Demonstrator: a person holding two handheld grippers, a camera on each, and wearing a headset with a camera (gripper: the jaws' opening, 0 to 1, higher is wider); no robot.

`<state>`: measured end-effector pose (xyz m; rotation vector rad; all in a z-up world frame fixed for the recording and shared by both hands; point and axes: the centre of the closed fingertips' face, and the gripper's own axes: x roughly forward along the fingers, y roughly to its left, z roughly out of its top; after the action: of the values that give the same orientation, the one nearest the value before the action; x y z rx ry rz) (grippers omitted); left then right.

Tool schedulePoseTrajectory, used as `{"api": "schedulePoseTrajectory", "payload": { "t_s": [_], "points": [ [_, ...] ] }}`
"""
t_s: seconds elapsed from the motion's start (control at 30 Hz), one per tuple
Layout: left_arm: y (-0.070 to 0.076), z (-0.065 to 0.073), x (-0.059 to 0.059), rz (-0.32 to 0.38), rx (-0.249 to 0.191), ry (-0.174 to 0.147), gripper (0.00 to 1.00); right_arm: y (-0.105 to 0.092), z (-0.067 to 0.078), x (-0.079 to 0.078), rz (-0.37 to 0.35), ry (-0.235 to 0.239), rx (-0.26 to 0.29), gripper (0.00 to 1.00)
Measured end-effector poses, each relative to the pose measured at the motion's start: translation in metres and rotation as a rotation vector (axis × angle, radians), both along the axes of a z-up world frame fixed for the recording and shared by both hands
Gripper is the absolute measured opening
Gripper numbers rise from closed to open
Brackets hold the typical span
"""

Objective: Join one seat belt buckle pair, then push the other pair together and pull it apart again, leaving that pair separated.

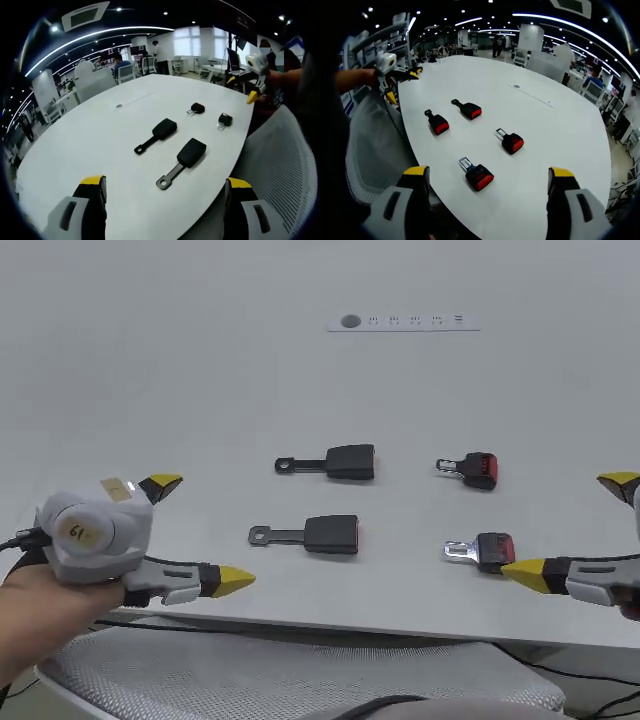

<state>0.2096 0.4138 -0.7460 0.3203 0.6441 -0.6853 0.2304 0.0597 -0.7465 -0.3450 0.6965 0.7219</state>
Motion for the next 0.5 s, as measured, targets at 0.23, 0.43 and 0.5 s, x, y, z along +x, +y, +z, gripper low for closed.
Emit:
{"api": "schedulePoseTrajectory", "payload": {
  "t_s": [0.23, 0.43, 0.5],
  "points": [
    [-0.0021, -0.0042, -0.0041, -0.011, 0.018, 0.024, 1.00, -0.0013, -0.0011, -0.0030, 0.008, 0.000, -0.003, 0.97],
    [-0.0045, -0.0039, -0.0031, -0.036, 0.045, 0.029, 1.00, 0.0044, -0.0010, -0.0044, 0.039, -0.004, -0.015, 0.95],
    [-0.0045, -0.0033, -0.0026, -0.044, 0.054, 0.028, 0.99, 0.0045, -0.0015, -0.0050, 0.052, -0.004, -0.023, 0.93]
  ]
}}
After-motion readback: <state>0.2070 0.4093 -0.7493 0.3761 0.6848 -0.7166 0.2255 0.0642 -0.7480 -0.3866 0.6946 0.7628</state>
